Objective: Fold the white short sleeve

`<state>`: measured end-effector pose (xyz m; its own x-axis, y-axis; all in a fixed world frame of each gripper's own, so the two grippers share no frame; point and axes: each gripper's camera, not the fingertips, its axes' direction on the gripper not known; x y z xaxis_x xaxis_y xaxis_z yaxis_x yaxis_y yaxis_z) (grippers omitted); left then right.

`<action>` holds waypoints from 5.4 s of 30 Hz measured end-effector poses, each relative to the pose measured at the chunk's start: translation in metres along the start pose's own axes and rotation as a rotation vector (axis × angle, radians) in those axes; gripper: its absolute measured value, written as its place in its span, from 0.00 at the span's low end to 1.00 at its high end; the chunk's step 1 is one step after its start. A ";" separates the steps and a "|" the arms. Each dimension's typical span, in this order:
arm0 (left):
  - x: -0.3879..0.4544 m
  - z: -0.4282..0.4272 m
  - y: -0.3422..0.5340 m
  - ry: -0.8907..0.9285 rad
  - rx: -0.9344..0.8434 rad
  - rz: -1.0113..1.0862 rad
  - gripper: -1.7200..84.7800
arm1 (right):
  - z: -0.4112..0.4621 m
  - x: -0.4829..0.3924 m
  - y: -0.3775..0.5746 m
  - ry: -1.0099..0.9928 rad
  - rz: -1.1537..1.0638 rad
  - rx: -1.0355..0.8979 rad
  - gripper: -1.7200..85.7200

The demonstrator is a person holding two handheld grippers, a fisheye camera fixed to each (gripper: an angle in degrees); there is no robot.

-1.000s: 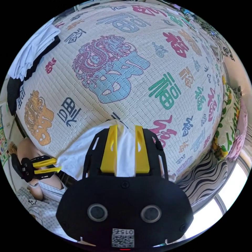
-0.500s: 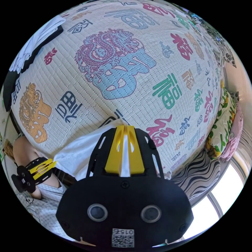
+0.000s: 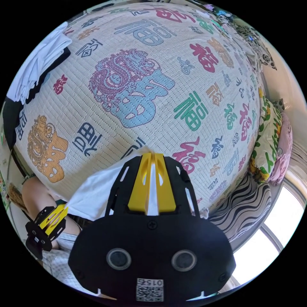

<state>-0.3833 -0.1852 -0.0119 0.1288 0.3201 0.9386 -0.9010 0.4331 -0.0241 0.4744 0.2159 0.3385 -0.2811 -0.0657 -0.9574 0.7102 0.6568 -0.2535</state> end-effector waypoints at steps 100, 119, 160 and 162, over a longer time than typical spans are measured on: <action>0.330 0.173 -0.337 0.103 -0.137 0.470 0.02 | 0.298 0.412 0.884 -0.966 0.445 0.268 0.04; 0.330 0.108 -0.384 0.209 -0.003 0.733 0.10 | 0.290 0.436 0.905 -1.019 0.614 0.390 0.09; -0.099 0.111 -0.476 0.989 -0.107 0.075 0.14 | 0.328 0.607 0.792 -1.305 0.472 0.746 0.11; -0.100 0.112 -0.477 0.971 -0.101 0.082 0.09 | 0.328 0.609 0.788 -1.322 0.457 0.730 0.09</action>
<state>-0.0129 -0.5182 -0.0557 0.3935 0.8868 0.2426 -0.8882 0.4347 -0.1484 1.0747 0.4469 -0.4894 0.4975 -0.8109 -0.3080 0.8292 0.3403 0.4434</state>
